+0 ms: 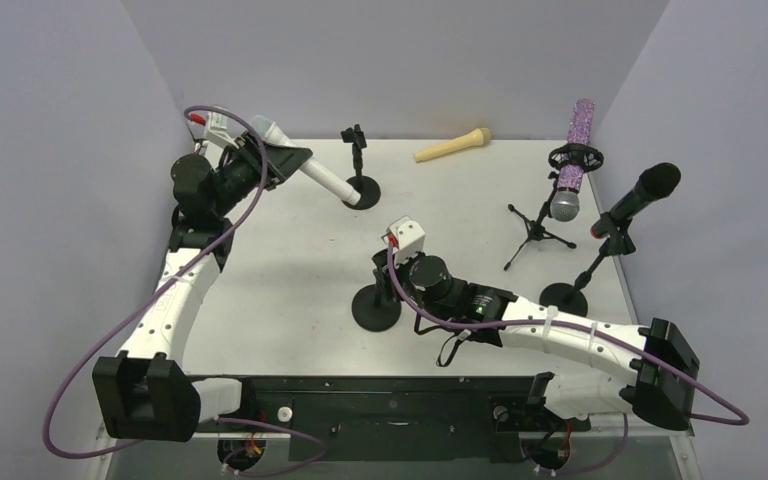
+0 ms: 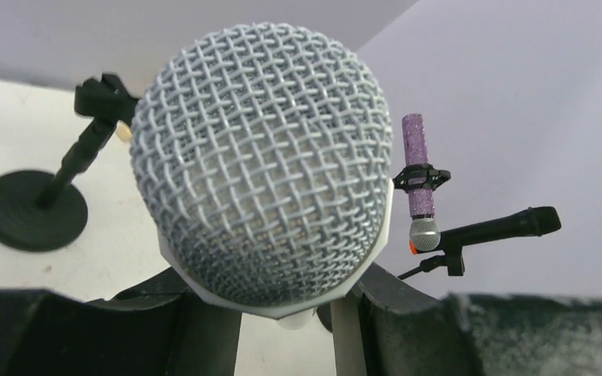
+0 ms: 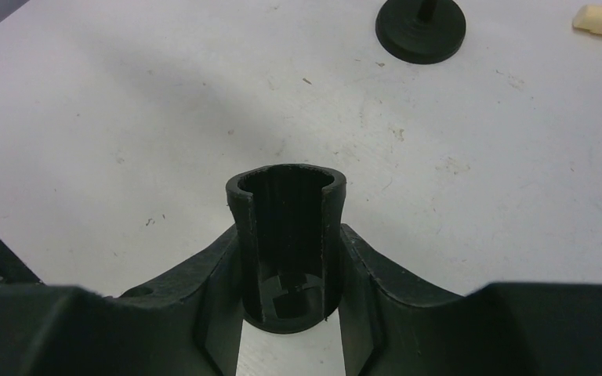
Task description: Remove the microphone from the stand
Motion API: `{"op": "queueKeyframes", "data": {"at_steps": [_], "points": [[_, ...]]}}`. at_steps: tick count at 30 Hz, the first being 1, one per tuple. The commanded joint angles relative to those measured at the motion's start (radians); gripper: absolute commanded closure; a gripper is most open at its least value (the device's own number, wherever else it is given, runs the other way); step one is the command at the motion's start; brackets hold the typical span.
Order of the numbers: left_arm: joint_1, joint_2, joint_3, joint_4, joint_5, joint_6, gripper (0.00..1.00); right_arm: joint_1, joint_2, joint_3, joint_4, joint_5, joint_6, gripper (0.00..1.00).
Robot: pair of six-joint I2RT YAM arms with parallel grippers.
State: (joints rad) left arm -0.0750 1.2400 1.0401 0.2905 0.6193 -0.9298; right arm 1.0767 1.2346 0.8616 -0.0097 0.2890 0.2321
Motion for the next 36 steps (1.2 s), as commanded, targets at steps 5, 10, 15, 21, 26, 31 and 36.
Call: {"op": "queueKeyframes", "data": {"at_steps": [5,10,15,21,26,31,36], "points": [[-0.003,-0.010,0.076,0.103,-0.054,0.031,1.00,0.002,0.001,-0.021,-0.147,0.050,0.003,0.88],[0.000,-0.022,0.104,0.009,-0.069,0.071,1.00,0.001,0.011,0.008,-0.161,0.060,0.006,0.92],[0.000,-0.046,0.116,-0.110,-0.105,0.149,1.00,0.002,0.018,0.047,-0.179,0.074,0.013,0.96],[-0.004,-0.074,0.134,-0.329,-0.208,0.286,1.00,0.000,0.014,0.099,-0.218,0.116,0.027,0.99],[-0.077,-0.082,0.138,-0.425,-0.281,0.399,1.00,-0.001,0.016,0.150,-0.261,0.154,0.040,1.00],[-0.177,-0.070,0.154,-0.482,-0.402,0.481,1.00,-0.002,0.003,0.184,-0.303,0.181,0.053,1.00],[-0.274,-0.031,0.172,-0.516,-0.489,0.571,1.00,-0.011,-0.023,0.202,-0.344,0.225,0.073,1.00]]}}
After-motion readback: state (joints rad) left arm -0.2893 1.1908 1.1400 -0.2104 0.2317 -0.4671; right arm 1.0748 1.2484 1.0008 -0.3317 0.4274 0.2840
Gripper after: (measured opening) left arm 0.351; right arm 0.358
